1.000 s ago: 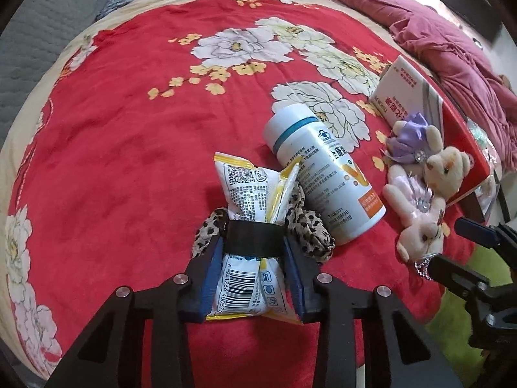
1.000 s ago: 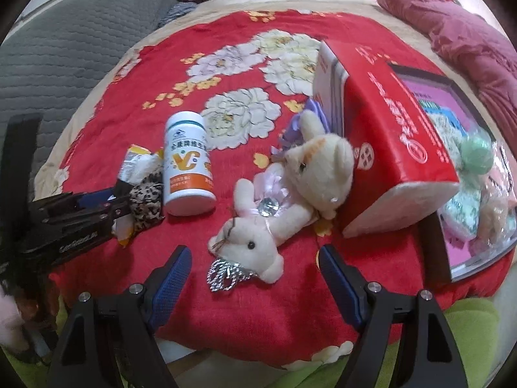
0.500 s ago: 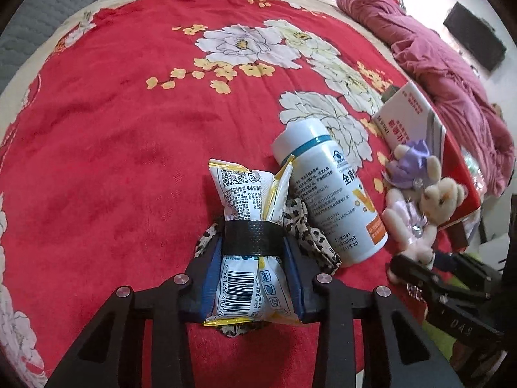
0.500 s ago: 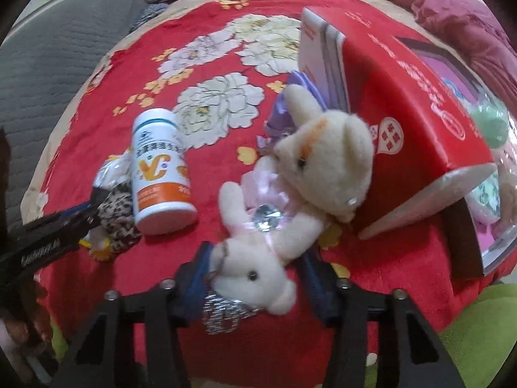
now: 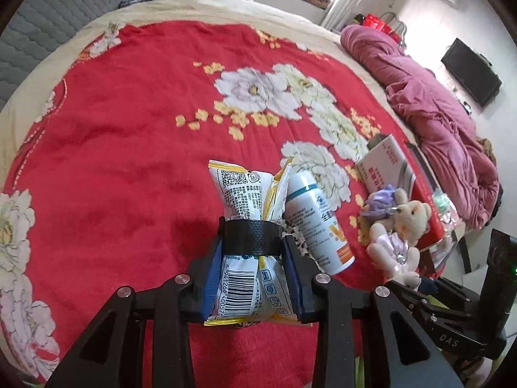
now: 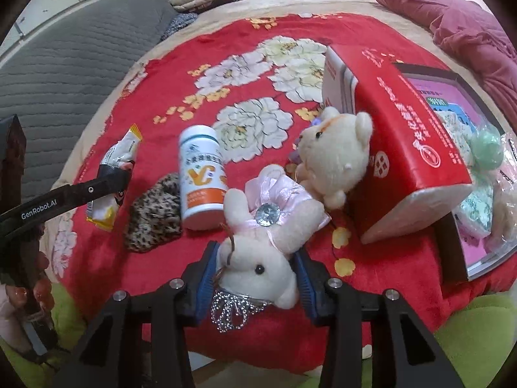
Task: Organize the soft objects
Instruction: 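Lift the snack packet and plush bunny and carry them over the tray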
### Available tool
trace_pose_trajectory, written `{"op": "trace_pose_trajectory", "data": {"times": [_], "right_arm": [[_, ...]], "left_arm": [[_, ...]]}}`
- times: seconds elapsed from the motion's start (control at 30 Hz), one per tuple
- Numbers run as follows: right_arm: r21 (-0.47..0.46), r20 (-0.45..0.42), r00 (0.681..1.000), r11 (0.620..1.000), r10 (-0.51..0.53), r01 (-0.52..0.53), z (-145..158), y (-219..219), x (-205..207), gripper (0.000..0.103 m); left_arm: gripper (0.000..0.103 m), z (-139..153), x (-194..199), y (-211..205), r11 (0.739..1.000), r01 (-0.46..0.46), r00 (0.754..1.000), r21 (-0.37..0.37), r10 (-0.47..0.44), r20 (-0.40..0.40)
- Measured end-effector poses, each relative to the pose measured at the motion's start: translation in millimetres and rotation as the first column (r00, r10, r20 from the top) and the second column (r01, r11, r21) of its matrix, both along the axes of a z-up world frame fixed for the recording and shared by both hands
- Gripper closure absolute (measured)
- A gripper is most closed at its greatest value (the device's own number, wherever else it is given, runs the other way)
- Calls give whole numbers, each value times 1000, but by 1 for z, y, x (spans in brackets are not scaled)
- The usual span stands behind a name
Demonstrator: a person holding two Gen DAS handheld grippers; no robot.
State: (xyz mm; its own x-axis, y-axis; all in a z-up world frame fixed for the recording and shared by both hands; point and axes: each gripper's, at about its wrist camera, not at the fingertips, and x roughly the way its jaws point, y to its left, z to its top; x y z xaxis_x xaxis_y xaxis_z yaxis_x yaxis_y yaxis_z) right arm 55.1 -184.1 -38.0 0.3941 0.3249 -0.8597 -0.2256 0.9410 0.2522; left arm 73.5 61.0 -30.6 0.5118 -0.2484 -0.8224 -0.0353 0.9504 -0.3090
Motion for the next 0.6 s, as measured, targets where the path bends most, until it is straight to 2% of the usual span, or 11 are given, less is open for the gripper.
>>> {"op": "trace_pose_trajectory", "data": {"times": [0.23,0.6], "right_arm": [[51,60,997,998,40,-43,28,4,-9,58],[58,201,979,998,-34,22,84,-28,-8,58]], "left_arm": [[66,21,-6,-5,1000,5,999,2,-5,35],[66,60,-13,-46,996,86,991,20,-88,104]]}}
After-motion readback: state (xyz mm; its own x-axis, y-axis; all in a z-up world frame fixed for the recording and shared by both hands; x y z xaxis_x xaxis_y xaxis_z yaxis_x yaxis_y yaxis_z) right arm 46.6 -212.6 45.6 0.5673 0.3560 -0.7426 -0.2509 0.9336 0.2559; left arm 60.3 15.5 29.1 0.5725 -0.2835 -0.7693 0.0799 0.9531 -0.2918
